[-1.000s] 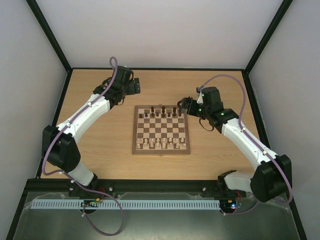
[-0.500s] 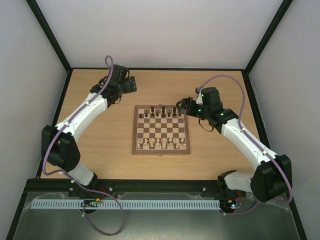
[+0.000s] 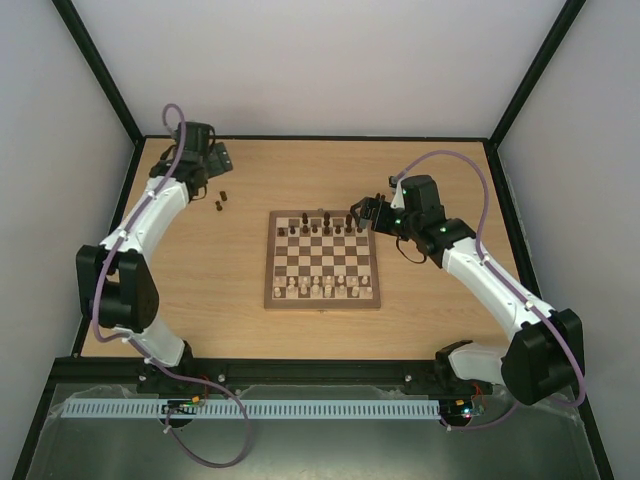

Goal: Set up the chess pieces on the board
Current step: Pick up the chess piece at the center of the board.

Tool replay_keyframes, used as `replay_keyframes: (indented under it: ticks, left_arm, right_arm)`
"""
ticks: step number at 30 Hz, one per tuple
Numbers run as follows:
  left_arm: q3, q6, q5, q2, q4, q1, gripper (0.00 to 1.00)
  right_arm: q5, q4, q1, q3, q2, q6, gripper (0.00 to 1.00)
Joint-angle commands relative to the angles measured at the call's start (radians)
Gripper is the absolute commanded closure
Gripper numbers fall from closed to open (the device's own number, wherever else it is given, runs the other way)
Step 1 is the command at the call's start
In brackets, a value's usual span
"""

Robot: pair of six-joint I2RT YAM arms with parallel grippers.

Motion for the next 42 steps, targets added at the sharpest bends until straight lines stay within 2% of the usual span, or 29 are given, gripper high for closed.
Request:
replay_keyframes:
  ticks: [1,5,10,12,17,21,24,26,30,42]
  left_arm:
    - [0.003,-0.029,0.035,0.056,0.027,0.099,0.01]
    - [0.000,-0.043,0.075,0.108,0.063,0.148,0.07]
    - [0.008,-0.050,0.108,0.188,0.068,0.150,0.29]
    - [-0.001,-0.044,0.129,0.204,0.077,0.149,0.35]
    - [0.031,-0.009,0.182,0.268,0.076,0.134,0.35]
    - [0.089,0.020,0.185,0.349,0.033,0.108,0.27]
    - [0.098,0.021,0.184,0.387,0.031,0.097,0.26]
    - [0.105,0.023,0.184,0.407,0.033,0.095,0.28]
    - [0.127,0.027,0.196,0.433,0.029,0.090,0.40]
    - [0.153,0.031,0.164,0.480,0.011,0.076,0.49]
  right_arm:
    - [-0.028,0.011,0.012,-0.015,-0.026,0.009,0.01]
    - [-0.039,0.015,0.016,-0.015,-0.009,0.011,0.01]
    - [-0.030,0.013,0.018,-0.014,-0.007,0.008,0.01]
    - [-0.031,0.015,0.018,-0.014,-0.005,0.009,0.01]
    - [-0.042,0.023,0.021,-0.015,0.008,0.013,0.01]
    - [-0.039,0.020,0.023,-0.014,0.011,0.011,0.01]
    - [-0.035,0.019,0.023,-0.013,0.008,0.011,0.01]
    - [-0.036,0.018,0.023,-0.013,0.010,0.010,0.01]
    - [-0.038,0.018,0.022,-0.012,0.012,0.011,0.01]
    - [-0.041,0.020,0.024,-0.013,0.015,0.011,0.01]
